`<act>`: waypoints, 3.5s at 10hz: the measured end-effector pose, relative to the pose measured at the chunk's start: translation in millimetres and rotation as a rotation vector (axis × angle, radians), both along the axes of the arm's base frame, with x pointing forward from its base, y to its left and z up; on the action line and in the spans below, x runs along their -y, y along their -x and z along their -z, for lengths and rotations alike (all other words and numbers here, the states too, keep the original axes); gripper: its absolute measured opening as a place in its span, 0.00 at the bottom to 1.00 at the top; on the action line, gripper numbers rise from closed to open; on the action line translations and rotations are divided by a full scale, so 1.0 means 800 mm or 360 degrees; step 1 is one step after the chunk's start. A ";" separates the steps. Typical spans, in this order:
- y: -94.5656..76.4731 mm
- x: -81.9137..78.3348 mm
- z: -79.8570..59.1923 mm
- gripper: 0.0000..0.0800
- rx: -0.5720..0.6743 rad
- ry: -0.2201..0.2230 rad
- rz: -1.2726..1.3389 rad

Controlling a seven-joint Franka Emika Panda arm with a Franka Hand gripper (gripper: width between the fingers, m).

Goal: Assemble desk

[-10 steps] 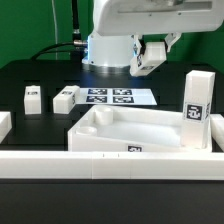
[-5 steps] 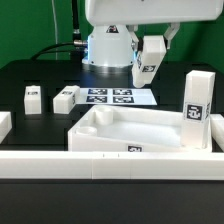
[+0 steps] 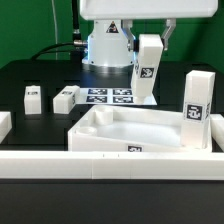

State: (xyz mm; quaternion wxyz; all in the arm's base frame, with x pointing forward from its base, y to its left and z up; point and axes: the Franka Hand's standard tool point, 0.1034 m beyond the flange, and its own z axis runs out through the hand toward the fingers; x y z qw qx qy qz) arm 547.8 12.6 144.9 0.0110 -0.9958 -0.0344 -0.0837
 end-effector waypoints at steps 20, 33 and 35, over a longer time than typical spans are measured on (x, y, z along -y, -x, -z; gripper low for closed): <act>-0.053 0.106 0.015 0.36 0.0403 0.0126 0.0028; -0.040 0.102 0.027 0.36 0.0377 0.0126 0.0030; -0.039 0.102 0.029 0.36 0.0374 0.0127 0.0032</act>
Offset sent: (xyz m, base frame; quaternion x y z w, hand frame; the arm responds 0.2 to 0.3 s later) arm 0.0000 0.0000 0.0000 0.0000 0.1938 0.0000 0.9810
